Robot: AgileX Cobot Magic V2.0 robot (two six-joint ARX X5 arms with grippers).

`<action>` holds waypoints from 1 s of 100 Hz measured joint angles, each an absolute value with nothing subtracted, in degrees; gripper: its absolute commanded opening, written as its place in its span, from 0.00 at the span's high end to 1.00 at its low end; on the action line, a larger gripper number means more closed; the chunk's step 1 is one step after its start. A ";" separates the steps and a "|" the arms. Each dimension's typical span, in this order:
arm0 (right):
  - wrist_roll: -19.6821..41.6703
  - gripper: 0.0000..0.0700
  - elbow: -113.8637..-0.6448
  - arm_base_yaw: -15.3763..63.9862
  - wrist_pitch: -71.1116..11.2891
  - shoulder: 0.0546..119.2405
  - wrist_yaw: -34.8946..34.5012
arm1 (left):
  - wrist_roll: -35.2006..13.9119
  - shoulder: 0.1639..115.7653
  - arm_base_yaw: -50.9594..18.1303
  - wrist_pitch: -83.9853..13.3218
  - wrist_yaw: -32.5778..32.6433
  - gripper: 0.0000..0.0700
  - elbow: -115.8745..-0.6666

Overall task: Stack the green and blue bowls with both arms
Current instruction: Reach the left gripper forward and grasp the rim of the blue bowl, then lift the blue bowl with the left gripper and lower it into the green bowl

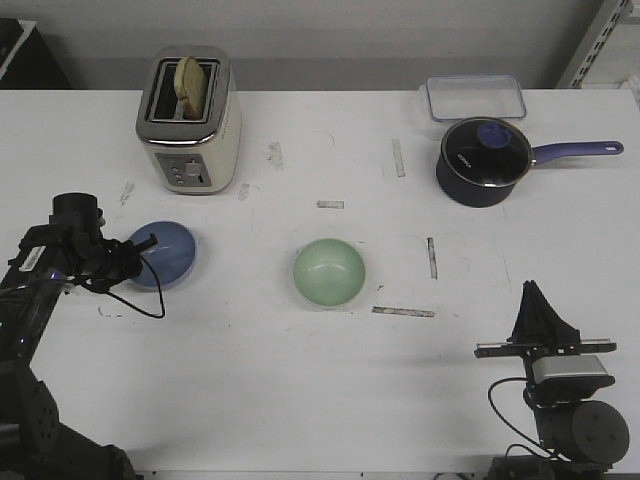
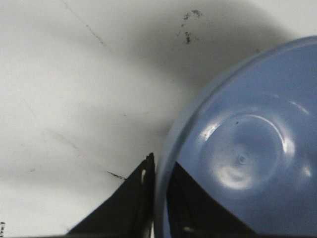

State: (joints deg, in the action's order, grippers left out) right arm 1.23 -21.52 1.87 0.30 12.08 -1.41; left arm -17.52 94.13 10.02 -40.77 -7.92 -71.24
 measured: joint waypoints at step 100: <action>1.23 1.00 -21.52 1.87 0.30 12.10 -1.41 | -19.66 94.43 -24.91 -36.29 -14.92 1.00 -88.68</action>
State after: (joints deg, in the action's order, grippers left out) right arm 1.23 -21.52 1.87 0.30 12.10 -1.41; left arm -19.66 94.43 -24.91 -36.29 -14.92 -88.68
